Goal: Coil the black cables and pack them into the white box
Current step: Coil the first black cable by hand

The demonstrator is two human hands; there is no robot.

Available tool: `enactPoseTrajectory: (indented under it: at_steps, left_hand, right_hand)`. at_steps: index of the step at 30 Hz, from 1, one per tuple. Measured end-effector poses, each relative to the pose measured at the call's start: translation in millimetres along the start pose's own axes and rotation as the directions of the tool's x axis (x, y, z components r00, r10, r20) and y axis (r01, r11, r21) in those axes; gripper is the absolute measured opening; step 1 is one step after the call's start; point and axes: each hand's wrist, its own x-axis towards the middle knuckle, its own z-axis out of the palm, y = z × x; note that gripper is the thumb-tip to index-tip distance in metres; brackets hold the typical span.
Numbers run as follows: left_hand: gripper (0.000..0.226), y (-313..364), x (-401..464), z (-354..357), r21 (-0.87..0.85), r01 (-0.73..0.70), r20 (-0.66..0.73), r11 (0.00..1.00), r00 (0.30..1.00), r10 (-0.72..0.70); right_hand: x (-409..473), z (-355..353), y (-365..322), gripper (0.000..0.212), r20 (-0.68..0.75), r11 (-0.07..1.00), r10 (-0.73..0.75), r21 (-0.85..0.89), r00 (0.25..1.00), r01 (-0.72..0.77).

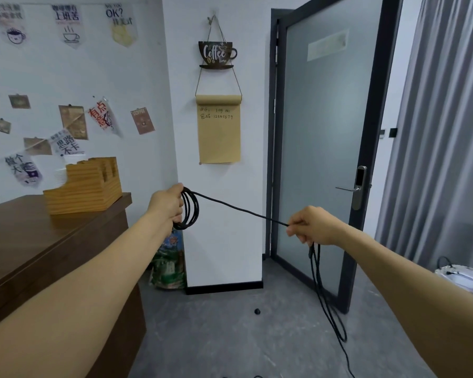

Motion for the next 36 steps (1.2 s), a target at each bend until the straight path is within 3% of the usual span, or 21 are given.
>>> enactPoseTrajectory:
  at_steps: [5, 8, 11, 14, 17, 20, 24, 27, 32, 36]
  left_hand:
    - [0.034, 5, 2, -4, -0.106, 0.061, -0.104, 0.992, 0.992, -0.072]
    - [0.033, 6, 8, -14, -0.105, 0.052, -0.160, 0.993, 0.985, -0.068]
    - [0.035, -1, 11, -14, 0.011, -0.021, -0.188, 1.000, 0.982, 0.023]
    - [0.043, -5, 9, -5, 0.205, -0.153, -0.166, 0.967, 0.968, 0.188]
    - [0.046, -8, 2, 7, 0.277, -0.234, -0.083, 0.932, 0.960, 0.266]
    - [0.043, -9, -9, 20, 0.289, -0.240, 0.034, 0.927, 0.970, 0.241]
    - [0.041, -13, -32, 37, 0.226, -0.167, 0.203, 0.960, 0.972, 0.122]
    - [0.043, -15, -43, 46, 0.215, -0.169, 0.307, 0.962, 0.947, 0.098]
    - [0.039, -12, -58, 54, 0.014, -0.040, 0.424, 0.999, 0.905, 0.030]
    - [0.043, -10, -67, 56, -0.083, 0.032, 0.484, 0.996, 0.875, 0.013]
  right_hand:
    - [-1, 0, 9, 0.026, -0.011, 0.972, 0.018, -0.236, 1.000, -0.020]
    - [-4, 3, 14, 0.008, -0.117, 0.994, 0.004, -0.111, 0.993, -0.017]
    - [-7, 7, 2, 0.011, -0.171, 0.995, -0.062, -0.084, 0.983, 0.048]
    - [-7, 12, -19, 0.028, -0.162, 0.966, -0.174, -0.218, 0.971, 0.137]
    - [-3, 15, -45, 0.029, -0.103, 0.920, -0.288, -0.305, 0.952, 0.246]
    - [2, 14, -66, 0.026, -0.061, 0.920, -0.349, -0.213, 0.935, 0.329]
    - [1, 16, -86, 0.024, -0.122, 0.909, -0.403, 0.065, 0.907, 0.412]
    - [1, 18, -95, 0.022, -0.140, 0.888, -0.403, 0.182, 0.905, 0.423]
    - [2, 16, -98, 0.021, -0.198, 0.818, -0.363, 0.401, 0.911, 0.413]
    - [4, 11, -93, 0.022, -0.235, 0.844, -0.264, 0.413, 0.935, 0.342]
